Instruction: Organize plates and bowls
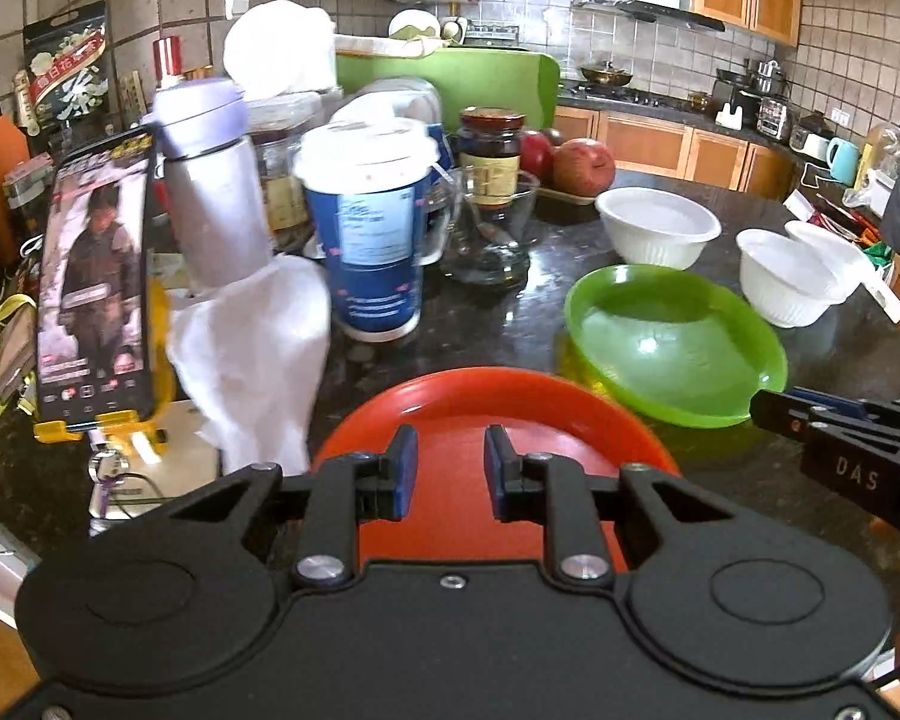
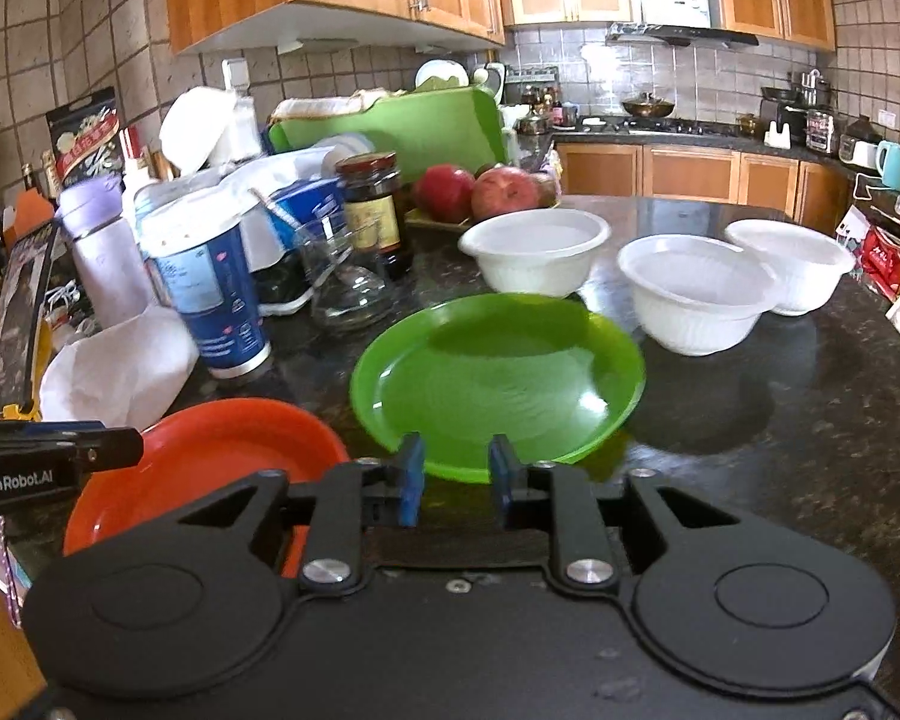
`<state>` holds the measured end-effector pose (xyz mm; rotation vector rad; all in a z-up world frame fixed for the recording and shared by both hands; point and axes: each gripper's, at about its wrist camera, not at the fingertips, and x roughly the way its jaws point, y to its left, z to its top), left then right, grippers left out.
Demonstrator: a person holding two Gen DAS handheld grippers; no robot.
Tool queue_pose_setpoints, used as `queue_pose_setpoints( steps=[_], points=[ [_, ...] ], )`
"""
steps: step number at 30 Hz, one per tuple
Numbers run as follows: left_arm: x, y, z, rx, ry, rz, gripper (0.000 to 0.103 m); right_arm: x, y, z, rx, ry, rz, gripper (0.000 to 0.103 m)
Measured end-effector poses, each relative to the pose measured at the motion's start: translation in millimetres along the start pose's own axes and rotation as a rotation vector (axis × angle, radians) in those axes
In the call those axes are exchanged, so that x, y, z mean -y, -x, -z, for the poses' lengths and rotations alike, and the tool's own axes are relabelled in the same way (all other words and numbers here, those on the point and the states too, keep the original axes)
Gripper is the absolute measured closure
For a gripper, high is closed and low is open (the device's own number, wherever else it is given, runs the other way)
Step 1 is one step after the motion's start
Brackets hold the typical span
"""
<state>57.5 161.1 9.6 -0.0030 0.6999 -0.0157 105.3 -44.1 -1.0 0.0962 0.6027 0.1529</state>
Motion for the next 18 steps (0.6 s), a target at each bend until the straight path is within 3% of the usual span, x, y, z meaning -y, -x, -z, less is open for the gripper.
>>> queue_pose_setpoints(
  steps=[4, 18],
  points=[
    [28.2, -3.8, -6.3, 0.013, 0.001, -0.010, 0.067, 25.9, 8.3, -5.4, 0.027, 0.017, 0.009, 0.069],
    [122.4, -30.8, -15.7, -0.001, 0.013, 0.013, 0.066, 130.2, 33.4, -14.7, 0.111, -0.022, 0.011, 0.063]
  ],
)
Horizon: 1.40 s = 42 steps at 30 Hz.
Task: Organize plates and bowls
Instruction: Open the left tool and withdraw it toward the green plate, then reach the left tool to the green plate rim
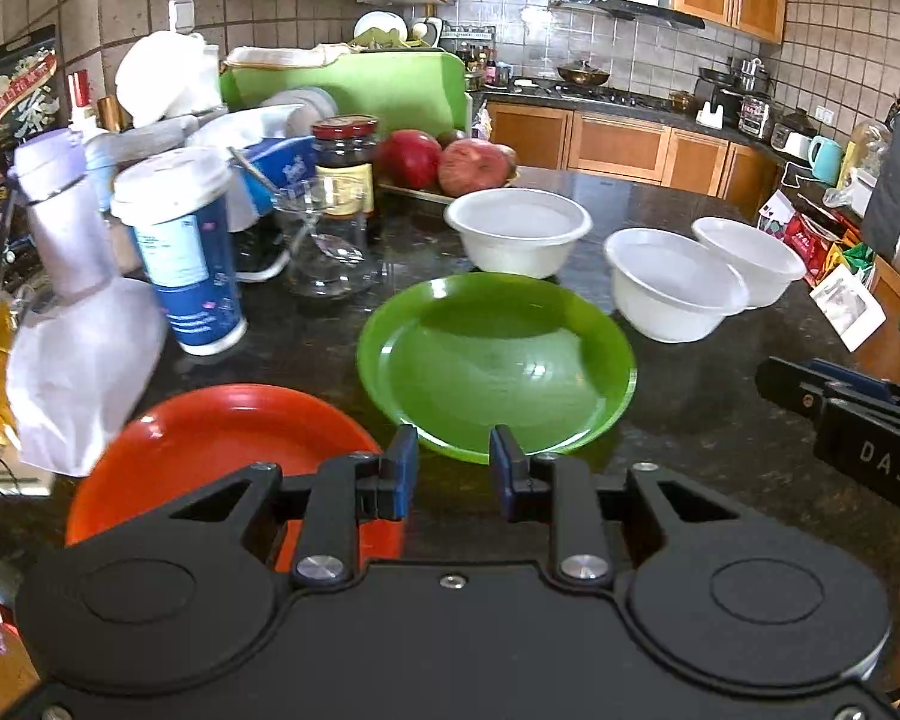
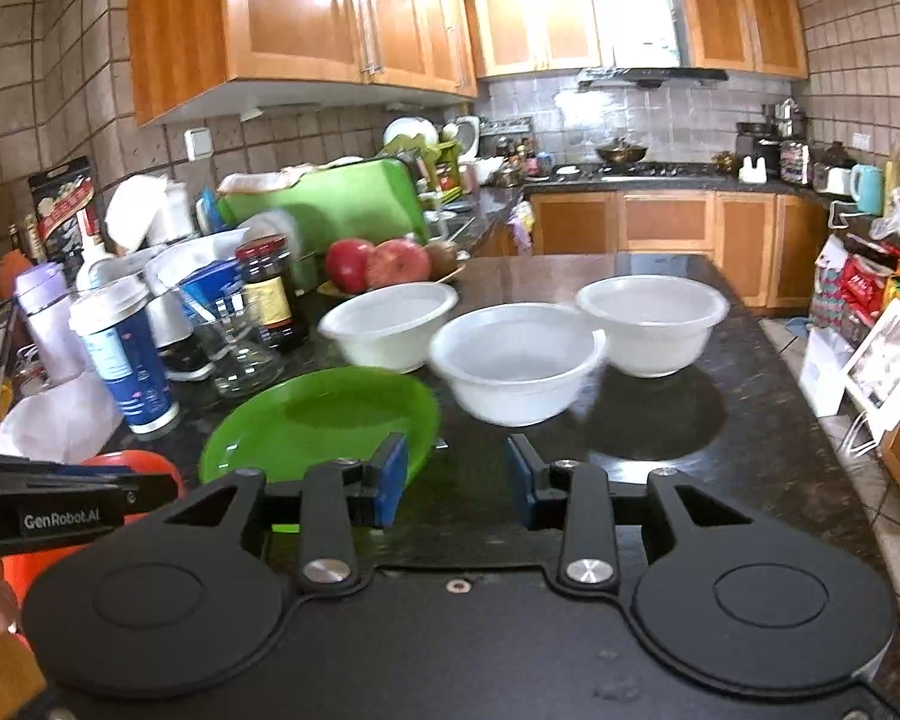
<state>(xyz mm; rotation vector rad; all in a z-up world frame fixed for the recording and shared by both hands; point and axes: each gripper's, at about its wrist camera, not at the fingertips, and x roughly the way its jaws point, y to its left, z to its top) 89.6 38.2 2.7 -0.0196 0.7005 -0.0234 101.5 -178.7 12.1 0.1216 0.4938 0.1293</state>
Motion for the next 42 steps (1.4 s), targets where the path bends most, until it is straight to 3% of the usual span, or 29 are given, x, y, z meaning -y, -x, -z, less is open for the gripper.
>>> queue_pose_setpoints(
  steps=[5, 7, 15, 19, 22, 27, 42],
  points=[
    [23.6, -8.0, 1.1, -0.027, 0.011, 0.016, 0.066, 25.7, 5.1, 0.7, 0.059, -0.005, 0.107, 0.047],
    [32.0, -11.6, 1.5, -0.040, 0.011, 0.020, 0.066, 36.1, 7.5, 1.2, 0.082, -0.014, 0.131, 0.046],
    [39.4, -17.1, -2.1, -0.086, 0.055, 0.065, 0.066, 62.5, 0.4, -9.7, 0.042, -0.066, 0.068, 0.046],
    [30.4, -17.9, -12.1, -0.074, 0.052, 0.055, 0.066, 57.9, -3.7, -15.1, 0.053, -0.045, 0.065, 0.046],
    [23.6, -21.2, -20.6, -0.045, 0.035, 0.016, 0.066, 52.3, -13.1, -18.0, 0.024, -0.051, 0.056, 0.055],
    [6.4, -34.5, -34.8, -0.018, -0.025, -0.042, 0.066, 36.1, -32.5, -19.0, -0.027, -0.070, 0.047, 0.057],
    [-44.4, -86.4, -64.7, -0.176, -0.118, 0.051, 0.066, -20.3, -99.3, -19.0, -0.146, -0.081, 0.050, 0.060]
  ],
)
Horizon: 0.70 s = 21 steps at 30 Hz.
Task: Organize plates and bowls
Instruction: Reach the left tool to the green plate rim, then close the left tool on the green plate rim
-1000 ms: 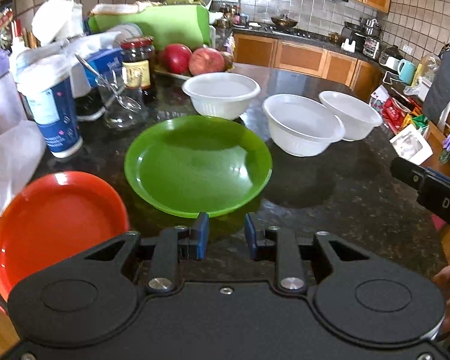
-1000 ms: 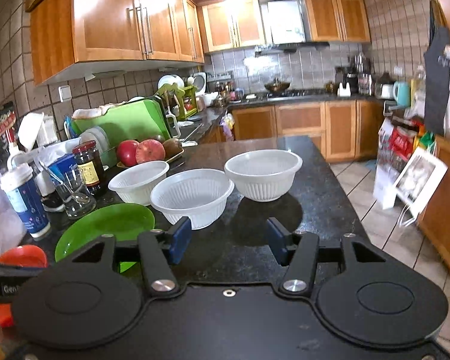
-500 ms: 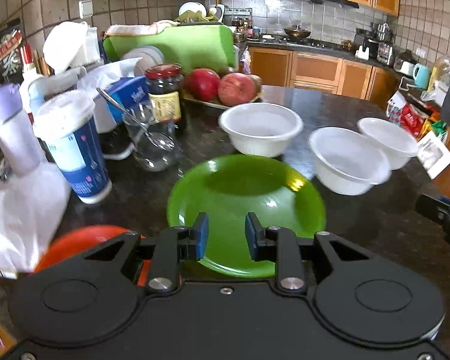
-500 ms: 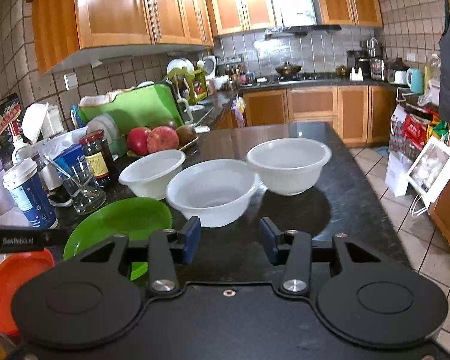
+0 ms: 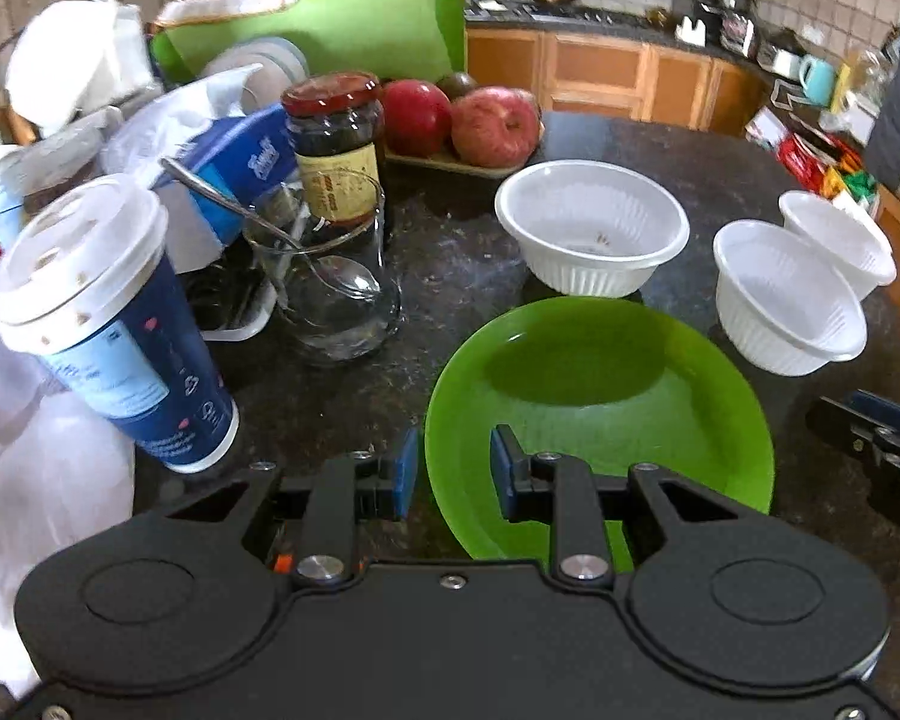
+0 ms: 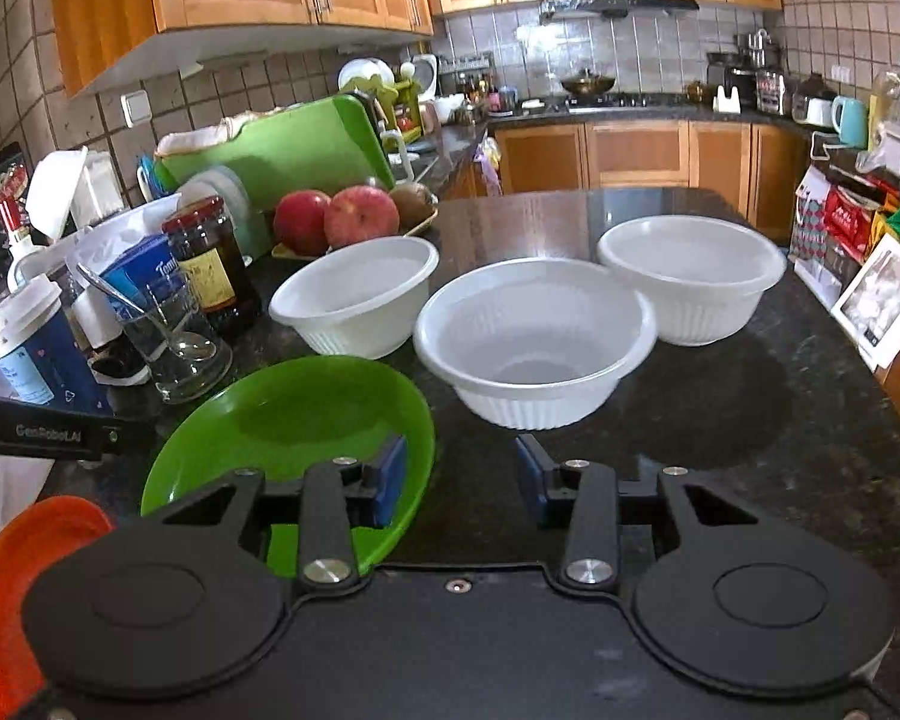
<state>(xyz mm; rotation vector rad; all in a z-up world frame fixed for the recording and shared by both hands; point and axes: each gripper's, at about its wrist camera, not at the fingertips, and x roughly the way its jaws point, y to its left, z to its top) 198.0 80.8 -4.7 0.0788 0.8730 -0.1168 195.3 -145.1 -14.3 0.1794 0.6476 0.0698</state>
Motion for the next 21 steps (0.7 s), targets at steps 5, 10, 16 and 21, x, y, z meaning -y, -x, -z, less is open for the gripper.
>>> queue_pose_setpoints(
  steps=[5, 10, 16, 21],
  points=[
    [-4.3, -10.6, -2.4, -0.044, -0.009, -0.009, 0.066, -8.0, -18.1, -1.8, -0.040, -0.005, 0.002, 0.060],
    [-9.0, -17.6, -6.2, -0.062, -0.013, -0.020, 0.066, -12.8, -34.2, -1.6, -0.076, -0.002, -0.001, 0.062],
    [-10.7, -24.3, -7.6, -0.087, -0.017, -0.001, 0.066, -16.0, -41.7, -2.0, -0.092, 0.003, -0.007, 0.064],
    [-9.7, -34.3, -12.1, -0.124, -0.021, 0.021, 0.066, -17.1, -44.1, -2.2, -0.095, 0.013, -0.005, 0.071]
  ],
)
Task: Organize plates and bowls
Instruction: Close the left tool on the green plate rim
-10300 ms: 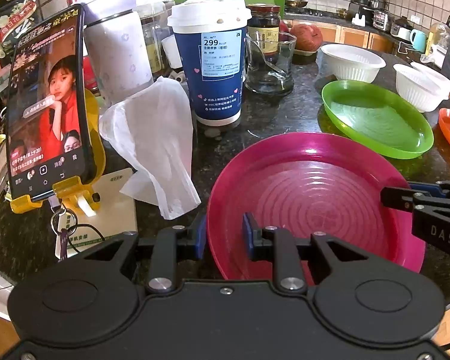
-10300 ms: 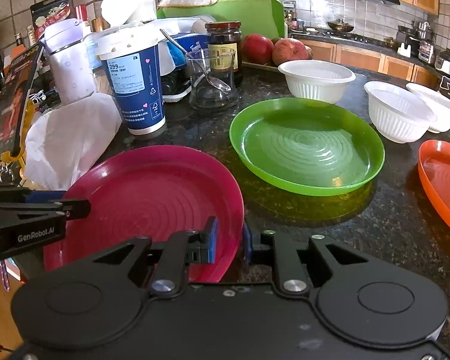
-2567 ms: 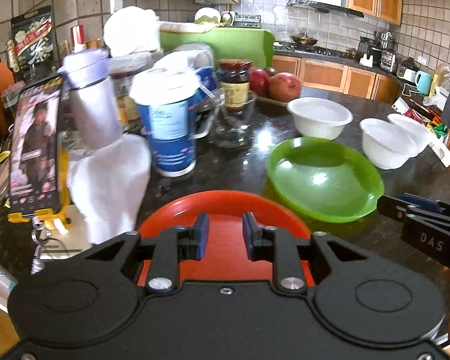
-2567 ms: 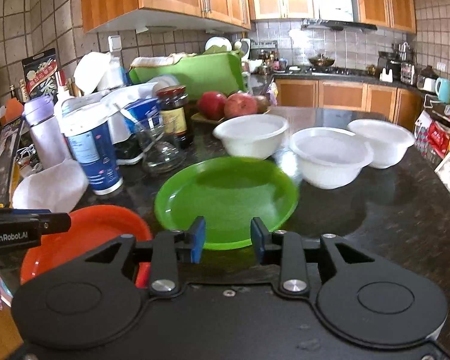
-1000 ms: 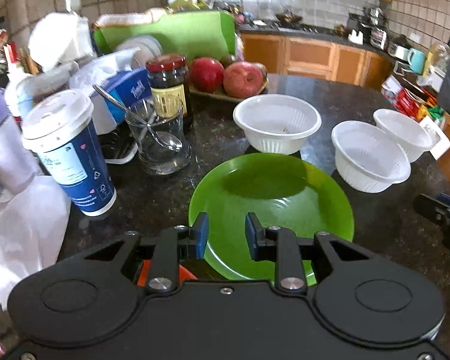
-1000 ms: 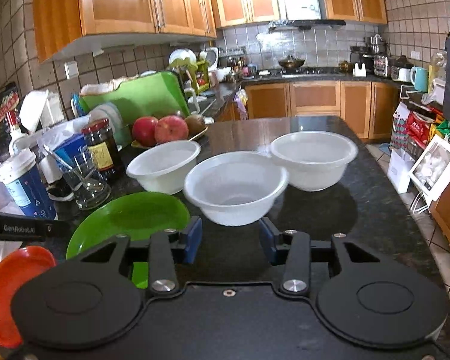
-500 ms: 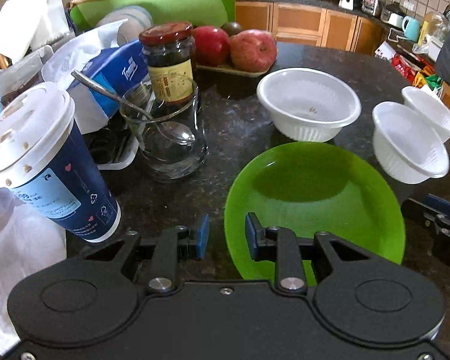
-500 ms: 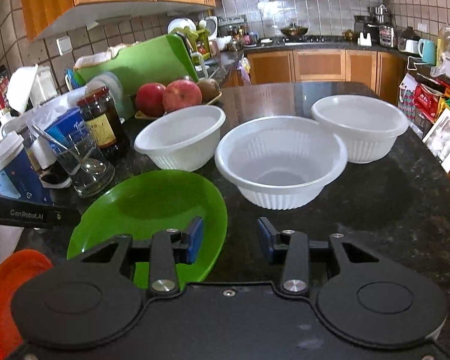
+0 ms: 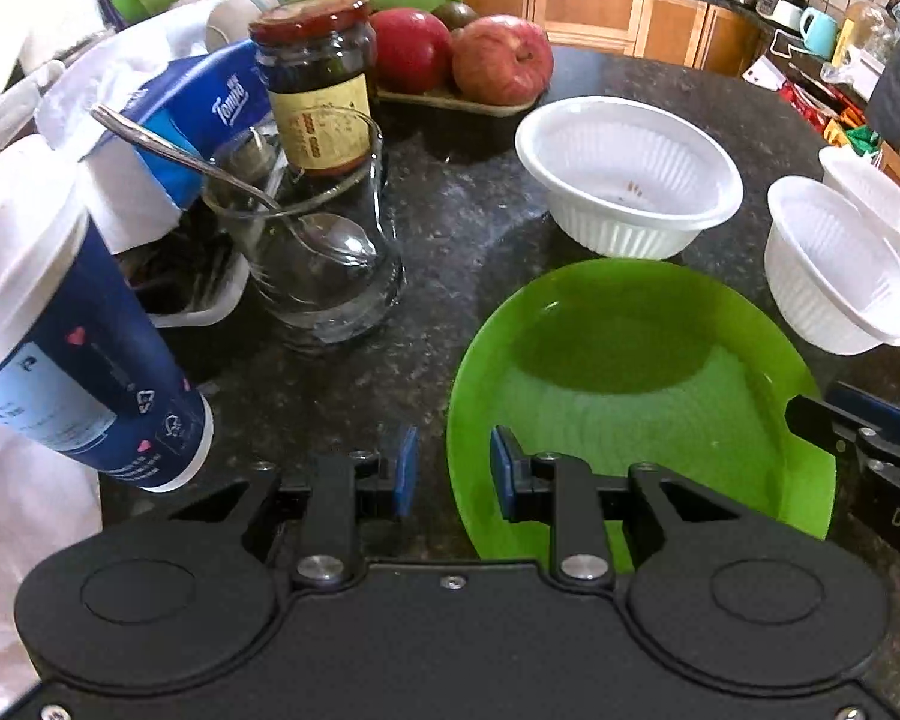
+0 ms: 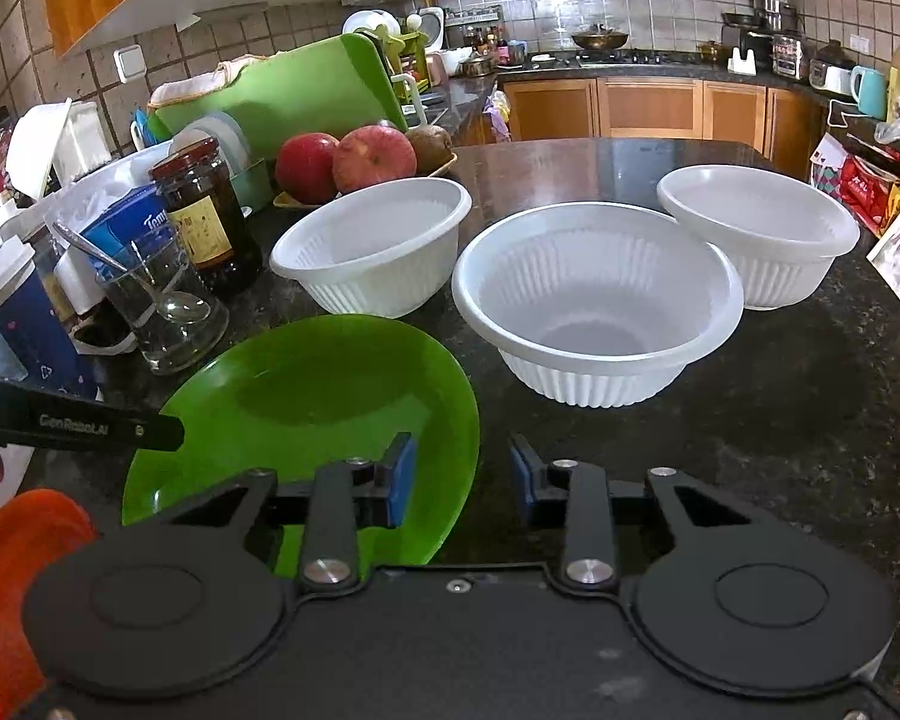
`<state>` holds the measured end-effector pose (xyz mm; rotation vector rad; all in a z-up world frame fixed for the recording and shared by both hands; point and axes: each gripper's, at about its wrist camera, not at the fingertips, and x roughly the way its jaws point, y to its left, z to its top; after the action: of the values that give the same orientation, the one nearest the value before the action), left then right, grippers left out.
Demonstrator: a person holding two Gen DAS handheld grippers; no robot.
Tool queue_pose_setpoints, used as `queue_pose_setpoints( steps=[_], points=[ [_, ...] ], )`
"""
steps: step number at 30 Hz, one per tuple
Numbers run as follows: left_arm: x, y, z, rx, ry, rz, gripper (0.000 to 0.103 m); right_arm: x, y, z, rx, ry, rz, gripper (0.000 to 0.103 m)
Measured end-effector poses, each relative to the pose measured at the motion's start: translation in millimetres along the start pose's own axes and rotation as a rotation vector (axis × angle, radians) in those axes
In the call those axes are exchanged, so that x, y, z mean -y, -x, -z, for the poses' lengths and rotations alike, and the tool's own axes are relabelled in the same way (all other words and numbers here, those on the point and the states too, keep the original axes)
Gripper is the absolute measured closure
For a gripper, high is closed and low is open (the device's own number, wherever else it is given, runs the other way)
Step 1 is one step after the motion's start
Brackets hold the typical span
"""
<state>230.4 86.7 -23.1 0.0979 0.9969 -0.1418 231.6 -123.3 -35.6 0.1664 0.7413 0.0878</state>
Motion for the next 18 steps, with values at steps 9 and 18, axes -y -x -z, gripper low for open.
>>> queue_pose_setpoints(
  steps=[9, 18],
  points=[
    [7.7, -4.4, -0.4, -0.023, -0.022, 0.023, 0.074, 0.8, -3.0, 3.1, -0.023, -0.002, 0.009, 0.090],
    [27.4, 11.5, 22.2, -0.035, -0.038, 0.024, 0.074, 12.1, 17.7, 16.6, -0.039, -0.004, 0.026, 0.091]
  ],
)
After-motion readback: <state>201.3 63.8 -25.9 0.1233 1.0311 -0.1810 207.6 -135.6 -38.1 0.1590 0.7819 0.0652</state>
